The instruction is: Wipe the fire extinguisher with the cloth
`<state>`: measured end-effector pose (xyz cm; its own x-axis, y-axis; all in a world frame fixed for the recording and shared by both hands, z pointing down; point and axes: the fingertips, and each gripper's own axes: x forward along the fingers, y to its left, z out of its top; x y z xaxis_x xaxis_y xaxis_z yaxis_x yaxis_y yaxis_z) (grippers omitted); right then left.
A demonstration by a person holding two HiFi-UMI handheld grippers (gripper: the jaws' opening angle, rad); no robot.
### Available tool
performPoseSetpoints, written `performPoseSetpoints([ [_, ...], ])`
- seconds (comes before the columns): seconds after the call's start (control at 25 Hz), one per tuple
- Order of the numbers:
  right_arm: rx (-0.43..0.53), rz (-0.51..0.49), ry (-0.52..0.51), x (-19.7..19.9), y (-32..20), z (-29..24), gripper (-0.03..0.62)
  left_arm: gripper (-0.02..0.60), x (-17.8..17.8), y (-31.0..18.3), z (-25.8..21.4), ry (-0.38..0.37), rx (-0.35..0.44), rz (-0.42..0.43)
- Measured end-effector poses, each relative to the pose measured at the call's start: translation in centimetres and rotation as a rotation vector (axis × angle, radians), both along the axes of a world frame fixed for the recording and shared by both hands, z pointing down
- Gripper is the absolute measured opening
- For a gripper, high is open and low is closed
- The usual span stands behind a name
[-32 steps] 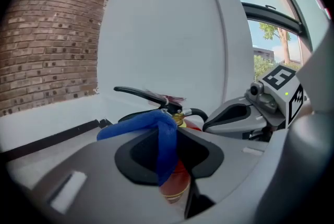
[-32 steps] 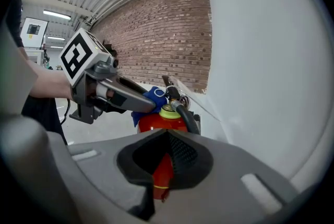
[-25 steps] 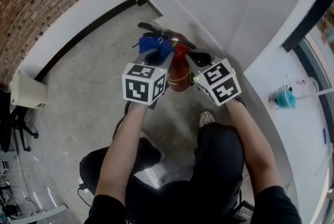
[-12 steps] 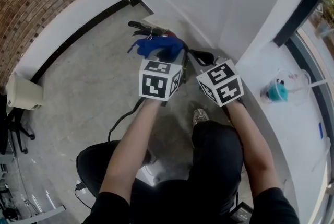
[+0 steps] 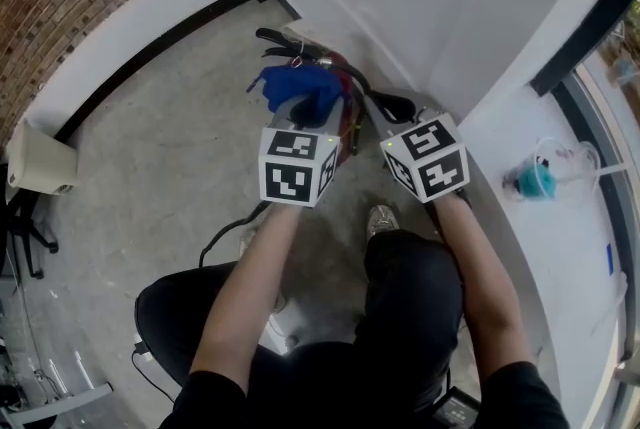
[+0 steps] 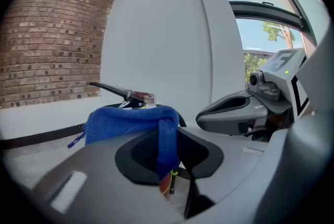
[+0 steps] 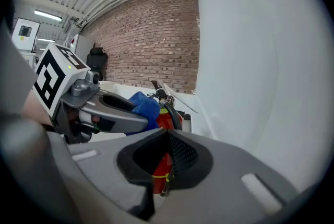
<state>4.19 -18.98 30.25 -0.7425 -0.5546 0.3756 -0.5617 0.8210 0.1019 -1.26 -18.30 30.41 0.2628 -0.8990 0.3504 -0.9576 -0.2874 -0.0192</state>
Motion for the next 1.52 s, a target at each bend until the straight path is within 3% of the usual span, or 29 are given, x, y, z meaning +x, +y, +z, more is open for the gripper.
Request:
performPoseSetpoints([
  [0.4, 0.006, -0.031, -0.008, -3.2, 0.5, -0.5, 0.003, 0.091, -7.8, -0.8, -0.4, 0.048, -0.013, -0.094],
  [0.6, 0.011, -0.061, -0.007, -5.2, 1.0, -0.6, 0.003, 0.091, -10.3, -3.1, -0.7, 0.061, -0.006, -0.071],
  [1.04, 0.027, -0.076, -0.022, -6.6, -0.4, -1.1, 0.003, 0.091, -11.8, -6.9, 0.1, 0.224, 0.036, -0.046],
  [1.52, 0.037, -0.058, -0.009, -5.4, 0.5, -1.2, 0.003, 0.091, -11.8, -3.5, 0.3, 0.269, 0.041, -0.04],
])
